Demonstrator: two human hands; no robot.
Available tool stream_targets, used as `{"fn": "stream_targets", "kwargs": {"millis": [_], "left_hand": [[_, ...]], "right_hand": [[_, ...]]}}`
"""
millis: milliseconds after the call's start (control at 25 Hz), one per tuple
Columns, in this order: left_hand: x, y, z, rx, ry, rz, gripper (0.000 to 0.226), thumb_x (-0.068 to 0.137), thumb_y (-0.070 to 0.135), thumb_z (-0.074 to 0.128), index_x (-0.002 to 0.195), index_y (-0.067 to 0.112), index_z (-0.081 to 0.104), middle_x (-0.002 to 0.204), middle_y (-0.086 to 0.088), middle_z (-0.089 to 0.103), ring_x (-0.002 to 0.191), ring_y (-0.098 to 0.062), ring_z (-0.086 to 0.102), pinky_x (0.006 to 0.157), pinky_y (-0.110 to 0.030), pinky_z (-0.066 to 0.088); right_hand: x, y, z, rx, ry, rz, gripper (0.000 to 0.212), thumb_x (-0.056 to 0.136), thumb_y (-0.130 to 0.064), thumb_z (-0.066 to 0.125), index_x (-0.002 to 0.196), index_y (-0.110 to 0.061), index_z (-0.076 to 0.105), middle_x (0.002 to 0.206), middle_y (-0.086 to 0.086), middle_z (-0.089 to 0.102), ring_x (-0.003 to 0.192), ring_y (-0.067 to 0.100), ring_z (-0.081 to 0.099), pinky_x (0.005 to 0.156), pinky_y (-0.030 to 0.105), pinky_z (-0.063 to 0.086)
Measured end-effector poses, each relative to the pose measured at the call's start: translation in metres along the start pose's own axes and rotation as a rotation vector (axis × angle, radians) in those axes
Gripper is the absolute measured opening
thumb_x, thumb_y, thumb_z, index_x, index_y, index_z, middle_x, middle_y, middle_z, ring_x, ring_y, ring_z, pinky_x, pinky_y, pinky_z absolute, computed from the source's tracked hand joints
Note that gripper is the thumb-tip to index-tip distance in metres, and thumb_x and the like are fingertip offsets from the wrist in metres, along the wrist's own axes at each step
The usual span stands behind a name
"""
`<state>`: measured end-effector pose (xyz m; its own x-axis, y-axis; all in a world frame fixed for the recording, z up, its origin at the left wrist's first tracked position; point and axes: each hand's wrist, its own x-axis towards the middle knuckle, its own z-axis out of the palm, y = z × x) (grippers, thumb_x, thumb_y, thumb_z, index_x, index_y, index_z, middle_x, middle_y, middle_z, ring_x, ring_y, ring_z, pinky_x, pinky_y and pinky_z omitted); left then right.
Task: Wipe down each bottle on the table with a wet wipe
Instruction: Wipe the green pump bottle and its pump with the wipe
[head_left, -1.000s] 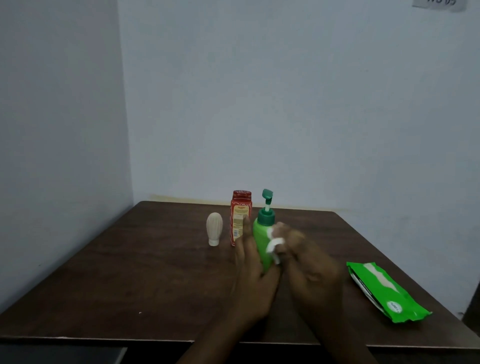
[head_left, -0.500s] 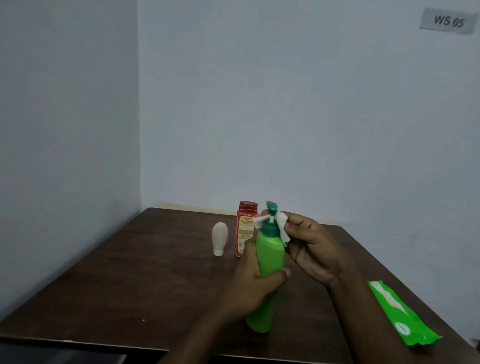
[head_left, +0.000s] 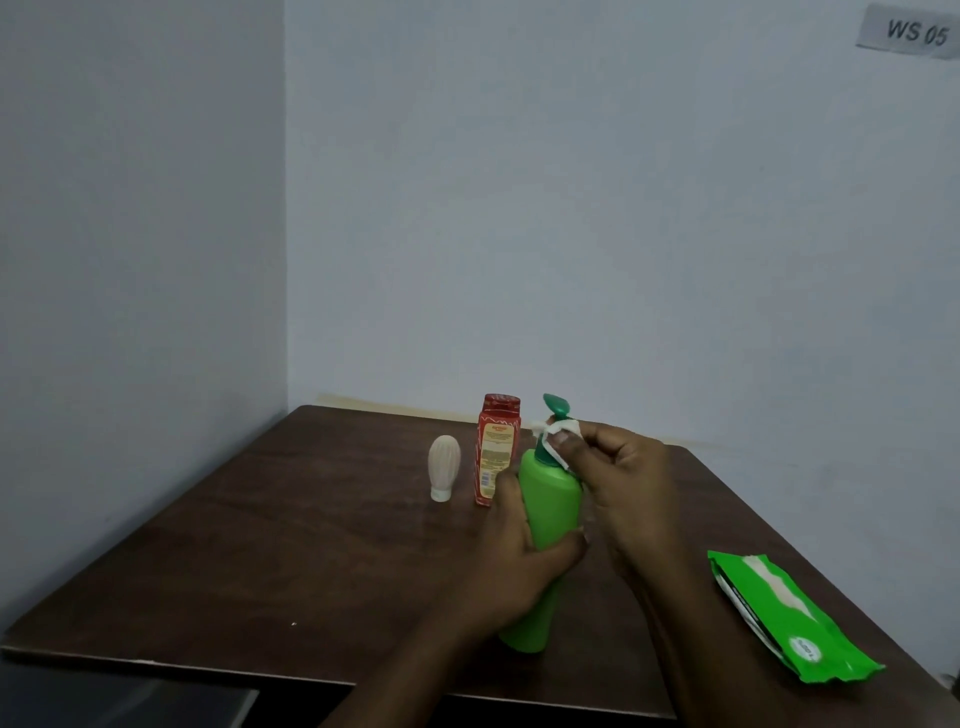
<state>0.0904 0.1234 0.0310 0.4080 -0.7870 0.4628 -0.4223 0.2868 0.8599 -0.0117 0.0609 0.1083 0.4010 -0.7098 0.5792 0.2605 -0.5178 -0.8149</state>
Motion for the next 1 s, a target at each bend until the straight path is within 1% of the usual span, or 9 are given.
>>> {"fn": "stream_targets", "kwargs": {"millis": [160, 240, 400, 480, 600, 640, 760, 800, 1000], "left_hand": [[-0.003, -0.004, 0.0, 0.016, 0.01, -0.015, 0.07, 0.073, 0.039, 0.076, 0.126, 0.051, 0.032, 0.122, 0.01, 0.061, 0.112, -0.007, 0.063, 0.093, -0.046, 0.056], [-0.003, -0.004, -0.001, 0.008, 0.011, -0.02, 0.072, 0.074, 0.037, 0.076, 0.131, 0.046, 0.033, 0.124, 0.009, 0.062, 0.113, -0.008, 0.064, 0.095, -0.047, 0.055], [-0.003, -0.001, -0.001, -0.018, 0.018, -0.027, 0.075, 0.074, 0.031, 0.08, 0.135, 0.038, 0.037, 0.124, 0.015, 0.062, 0.112, 0.0, 0.064, 0.096, -0.042, 0.056], [-0.004, 0.0, 0.001, -0.02, 0.019, -0.019, 0.076, 0.072, 0.028, 0.081, 0.134, 0.039, 0.038, 0.122, 0.016, 0.062, 0.11, 0.0, 0.064, 0.095, -0.042, 0.057], [-0.002, -0.001, 0.004, -0.013, 0.048, -0.012, 0.075, 0.072, 0.027, 0.083, 0.131, 0.041, 0.039, 0.121, 0.013, 0.062, 0.109, -0.006, 0.065, 0.091, -0.045, 0.058], [-0.003, 0.0, 0.005, -0.011, 0.053, -0.01, 0.072, 0.074, 0.029, 0.082, 0.129, 0.043, 0.037, 0.121, 0.014, 0.061, 0.11, -0.004, 0.064, 0.092, -0.041, 0.057], [-0.007, 0.005, 0.007, 0.059, 0.037, 0.028, 0.071, 0.089, 0.025, 0.07, 0.132, 0.05, 0.02, 0.124, 0.033, 0.045, 0.115, 0.027, 0.045, 0.093, -0.002, 0.041], [-0.009, 0.003, 0.006, 0.067, 0.038, 0.033, 0.072, 0.092, 0.023, 0.067, 0.136, 0.049, 0.017, 0.127, 0.034, 0.043, 0.115, 0.031, 0.041, 0.093, 0.001, 0.036], [-0.013, -0.016, 0.0, -0.047, 0.127, 0.034, 0.061, 0.085, 0.027, 0.073, 0.137, 0.034, 0.042, 0.128, 0.012, 0.063, 0.118, -0.004, 0.063, 0.1, -0.04, 0.054]], "right_hand": [[-0.03, 0.014, 0.015, -0.576, 0.303, -0.342, 0.023, 0.088, -0.013, 0.073, 0.11, -0.018, 0.076, 0.089, -0.003, 0.078, 0.071, -0.001, 0.065, 0.067, -0.001, 0.039], [-0.042, 0.022, 0.016, -0.627, 0.31, -0.417, 0.035, 0.085, -0.002, 0.073, 0.118, -0.012, 0.071, 0.102, 0.002, 0.077, 0.082, 0.009, 0.071, 0.076, -0.004, 0.039], [-0.054, 0.023, -0.001, -0.734, 0.149, -0.611, 0.033, 0.087, -0.006, 0.059, 0.117, -0.01, 0.072, 0.124, 0.001, 0.068, 0.116, 0.009, 0.062, 0.101, 0.013, 0.043], [-0.058, 0.015, -0.016, -0.686, 0.058, -0.67, 0.033, 0.085, 0.002, 0.063, 0.114, -0.009, 0.073, 0.124, 0.0, 0.069, 0.119, 0.008, 0.062, 0.103, 0.022, 0.046], [-0.049, 0.007, -0.023, -0.653, 0.107, -0.745, 0.033, 0.086, 0.004, 0.061, 0.117, -0.005, 0.071, 0.124, 0.003, 0.068, 0.122, 0.012, 0.06, 0.104, 0.029, 0.047], [-0.042, 0.009, -0.019, -0.687, 0.111, -0.767, 0.034, 0.089, 0.004, 0.058, 0.12, -0.003, 0.068, 0.128, 0.006, 0.066, 0.126, 0.016, 0.058, 0.106, 0.031, 0.045], [-0.035, 0.031, 0.001, -0.879, 0.05, -0.791, 0.036, 0.095, -0.003, 0.051, 0.129, -0.001, 0.062, 0.141, 0.011, 0.056, 0.137, 0.023, 0.047, 0.108, 0.039, 0.045], [-0.038, 0.041, 0.002, -0.918, 0.051, -0.802, 0.037, 0.094, -0.002, 0.053, 0.13, 0.0, 0.061, 0.142, 0.013, 0.054, 0.138, 0.025, 0.045, 0.108, 0.04, 0.045], [-0.06, 0.058, -0.023, -0.829, 0.013, -0.804, 0.037, 0.084, 0.003, 0.064, 0.12, -0.004, 0.069, 0.132, 0.007, 0.063, 0.131, 0.017, 0.054, 0.098, 0.042, 0.052]]}}
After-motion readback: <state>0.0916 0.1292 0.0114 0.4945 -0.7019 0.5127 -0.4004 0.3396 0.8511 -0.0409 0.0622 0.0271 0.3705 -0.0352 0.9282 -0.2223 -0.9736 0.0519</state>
